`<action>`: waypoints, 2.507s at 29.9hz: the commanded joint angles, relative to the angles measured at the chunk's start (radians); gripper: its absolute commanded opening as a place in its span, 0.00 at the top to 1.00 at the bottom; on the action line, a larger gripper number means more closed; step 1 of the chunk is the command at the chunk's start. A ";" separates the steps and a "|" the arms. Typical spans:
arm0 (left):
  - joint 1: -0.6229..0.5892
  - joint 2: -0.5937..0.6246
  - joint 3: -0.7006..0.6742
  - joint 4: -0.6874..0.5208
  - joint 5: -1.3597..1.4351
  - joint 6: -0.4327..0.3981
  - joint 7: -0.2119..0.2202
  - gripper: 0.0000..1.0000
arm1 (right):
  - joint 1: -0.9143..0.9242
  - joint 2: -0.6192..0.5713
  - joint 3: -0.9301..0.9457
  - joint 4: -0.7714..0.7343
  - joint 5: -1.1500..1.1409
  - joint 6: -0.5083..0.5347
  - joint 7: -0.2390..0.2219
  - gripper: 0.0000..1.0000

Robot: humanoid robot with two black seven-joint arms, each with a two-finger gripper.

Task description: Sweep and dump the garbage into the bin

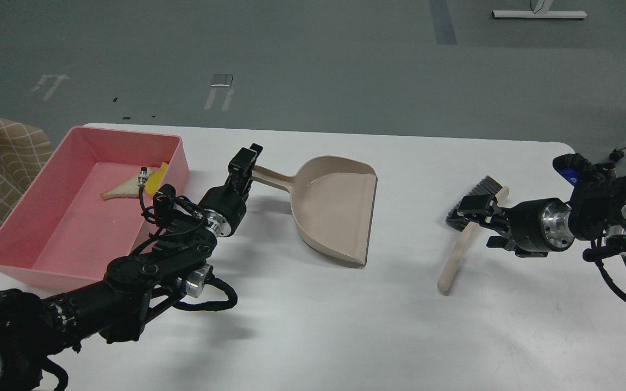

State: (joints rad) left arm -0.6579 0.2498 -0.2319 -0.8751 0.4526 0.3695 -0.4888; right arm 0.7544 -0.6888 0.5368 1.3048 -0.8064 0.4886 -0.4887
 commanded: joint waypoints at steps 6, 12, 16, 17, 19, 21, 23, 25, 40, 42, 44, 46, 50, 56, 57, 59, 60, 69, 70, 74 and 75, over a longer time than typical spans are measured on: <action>0.004 -0.009 0.005 -0.002 0.001 0.002 0.000 0.02 | 0.003 0.000 0.034 0.005 0.001 0.000 0.000 0.03; 0.018 -0.009 0.014 -0.002 0.003 0.003 0.000 0.02 | 0.005 0.000 0.045 0.007 0.001 0.000 0.000 0.03; 0.027 0.003 0.014 -0.034 0.003 0.006 0.000 0.02 | 0.006 0.000 0.045 0.005 0.001 0.000 0.000 0.03; 0.037 0.008 0.014 -0.047 0.003 0.008 0.000 0.02 | 0.013 0.000 0.045 0.005 0.001 0.000 0.000 0.03; 0.044 0.017 0.014 -0.071 0.003 0.011 0.000 0.02 | 0.017 0.000 0.045 0.010 0.001 0.000 0.000 0.03; 0.047 0.037 0.013 -0.096 0.003 0.019 0.000 0.02 | 0.019 0.000 0.045 0.011 0.001 0.000 0.000 0.03; 0.057 0.058 0.013 -0.129 0.003 0.052 0.000 0.02 | 0.019 -0.001 0.045 0.011 0.001 0.000 0.000 0.03; 0.064 0.081 0.014 -0.180 0.004 0.086 0.000 0.02 | 0.019 0.000 0.045 0.013 0.001 0.000 0.000 0.03; 0.144 0.290 0.013 -0.541 0.006 0.119 0.000 0.02 | 0.025 0.000 0.054 0.031 0.003 0.000 0.000 0.03; 0.144 0.318 0.003 -0.577 0.008 0.119 0.000 0.02 | 0.023 0.002 0.087 0.031 0.003 0.000 0.000 0.03; 0.132 0.350 -0.007 -0.632 0.009 0.119 0.000 0.02 | 0.022 0.005 0.143 0.031 0.006 0.000 0.000 0.03; 0.126 0.365 -0.027 -0.651 0.009 0.119 0.000 0.02 | 0.023 0.014 0.161 0.033 0.006 0.000 0.000 0.03; 0.031 0.370 -0.047 -0.650 0.011 0.119 0.000 0.02 | 0.020 0.023 0.241 0.034 0.007 0.000 0.000 0.01; -0.092 0.373 -0.044 -0.593 0.004 0.117 0.000 0.02 | 0.002 0.081 0.394 0.019 0.016 0.000 0.000 0.01; -0.124 0.373 -0.044 -0.564 0.003 0.082 0.000 0.02 | -0.007 0.089 0.429 0.019 0.016 0.000 0.000 0.01; -0.155 0.373 -0.046 -0.532 0.003 0.045 0.000 0.02 | -0.016 0.101 0.468 0.018 0.016 0.000 0.000 0.01; -0.184 0.372 -0.046 -0.500 0.001 0.007 0.000 0.02 | -0.026 0.121 0.512 0.016 0.016 0.000 0.000 0.01; -0.305 0.358 -0.064 -0.289 0.001 -0.242 0.000 0.02 | -0.155 0.354 0.934 -0.018 0.018 0.000 0.000 0.01; -0.313 0.353 -0.064 -0.280 0.001 -0.253 0.000 0.02 | -0.155 0.380 0.959 -0.031 0.018 0.000 0.000 0.01; -0.333 0.330 -0.099 -0.254 0.001 -0.299 0.000 0.02 | -0.144 0.504 1.118 -0.137 0.024 0.000 0.000 0.01; -0.332 0.329 -0.121 -0.245 0.001 -0.319 0.000 0.02 | -0.139 0.541 1.164 -0.169 0.048 0.000 0.000 0.01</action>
State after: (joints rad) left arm -0.9849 0.5863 -0.3124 -1.1403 0.4542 0.0914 -0.4887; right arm 0.6038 -0.2401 1.5757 1.2195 -0.7876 0.4886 -0.4887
